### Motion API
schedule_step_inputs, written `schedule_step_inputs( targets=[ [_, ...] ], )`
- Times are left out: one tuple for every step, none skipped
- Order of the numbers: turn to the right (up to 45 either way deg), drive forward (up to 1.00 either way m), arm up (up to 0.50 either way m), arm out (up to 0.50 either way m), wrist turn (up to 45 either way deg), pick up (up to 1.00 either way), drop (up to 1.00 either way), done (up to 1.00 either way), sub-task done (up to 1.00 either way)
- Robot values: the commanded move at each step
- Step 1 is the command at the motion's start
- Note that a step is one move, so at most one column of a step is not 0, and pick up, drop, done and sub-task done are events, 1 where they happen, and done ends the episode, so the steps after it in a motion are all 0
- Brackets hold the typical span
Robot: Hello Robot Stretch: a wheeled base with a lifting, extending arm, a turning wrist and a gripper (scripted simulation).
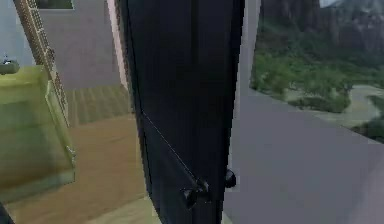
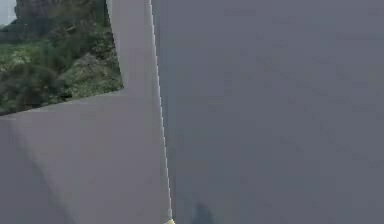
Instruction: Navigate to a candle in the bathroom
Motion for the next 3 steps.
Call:
schedule_step_inputs(
  targets=[
    [-45.0,0.00,0.00,0.00,0.0,0.00,0.00,0.00,0.00],
    [-9.0,0.00,0.00,0.00,0.0,0.00,0.00,0.00,0.00],
    [-3.0,0.00,0.00,0.00,0.0,0.00,0.00,0.00,0.00]
  ],
)
